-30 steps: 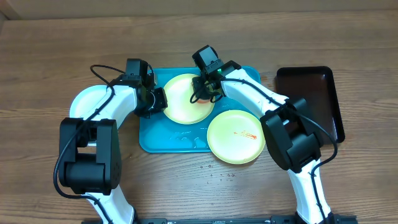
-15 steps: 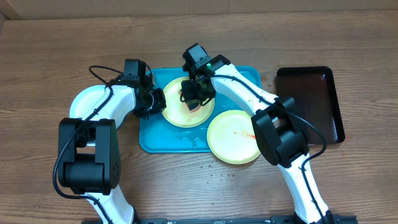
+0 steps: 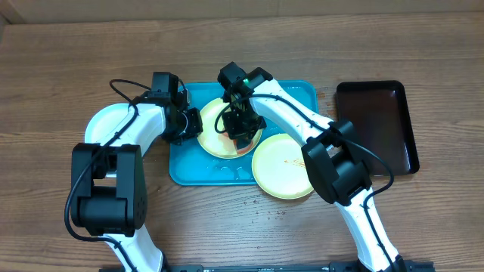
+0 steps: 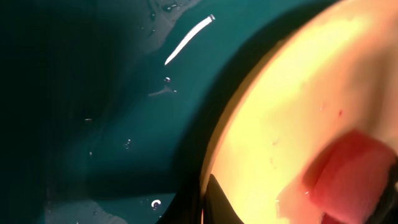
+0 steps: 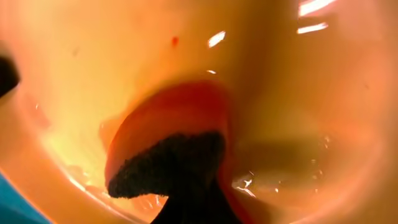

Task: Clean dirty plates on tray and stack at the side
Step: 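Scrub the yellow plate with the sponge while left gripper holds it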

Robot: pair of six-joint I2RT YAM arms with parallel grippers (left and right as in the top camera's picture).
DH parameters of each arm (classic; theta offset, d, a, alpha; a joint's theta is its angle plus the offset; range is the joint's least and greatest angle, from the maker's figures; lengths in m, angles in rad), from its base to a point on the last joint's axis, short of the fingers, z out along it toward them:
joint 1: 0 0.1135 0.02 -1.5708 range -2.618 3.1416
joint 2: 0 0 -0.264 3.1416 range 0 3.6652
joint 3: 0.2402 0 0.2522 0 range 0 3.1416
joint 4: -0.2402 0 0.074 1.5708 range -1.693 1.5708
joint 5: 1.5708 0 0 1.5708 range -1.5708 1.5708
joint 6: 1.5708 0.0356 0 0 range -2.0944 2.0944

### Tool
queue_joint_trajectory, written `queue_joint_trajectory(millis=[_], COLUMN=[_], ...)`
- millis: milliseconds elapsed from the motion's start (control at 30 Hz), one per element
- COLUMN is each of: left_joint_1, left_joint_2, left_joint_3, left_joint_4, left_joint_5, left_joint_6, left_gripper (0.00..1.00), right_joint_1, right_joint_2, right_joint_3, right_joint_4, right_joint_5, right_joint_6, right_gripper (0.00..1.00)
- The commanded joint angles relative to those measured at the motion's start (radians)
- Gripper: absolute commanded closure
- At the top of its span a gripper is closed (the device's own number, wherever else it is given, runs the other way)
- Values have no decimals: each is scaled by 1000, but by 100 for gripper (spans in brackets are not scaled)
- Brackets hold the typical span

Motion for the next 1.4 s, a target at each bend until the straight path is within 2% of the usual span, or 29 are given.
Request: queue_joint_trajectory(millis=[0, 233, 467, 600, 767, 1033, 1200, 1367], left_joint_1=[4, 4, 4, 4, 4, 4, 4, 4], left_joint_2=[10, 10, 10, 10, 10, 10, 10, 10], left_joint_3=[-8, -8, -8, -8, -8, -8, -8, -8], left_joint_4=[-4, -5, -8, -8, -8, -7, -7, -8], left_joint_5=[-31, -30, -30, -30, -31, -31, -34, -51], left_joint_6=[8, 9, 9, 9, 9, 9, 9, 9], left_gripper=[96, 96, 96, 96, 96, 96, 96, 96], right_joint_1=[-25, -21, -8, 16, 40, -17, -83, -112], right_joint_2=[14, 14, 31, 53, 55, 27, 5, 5], right_joint_3=[0, 0, 0, 0, 3, 3, 3, 3], right_joint_4=[45, 225, 341, 334, 257, 93, 23, 61], right_joint_5=[261, 323, 53, -94, -146, -122, 56, 183], right_joint_6=[55, 91, 94, 93, 61, 11, 10, 10], right_gripper=[96, 96, 96, 96, 96, 96, 96, 96])
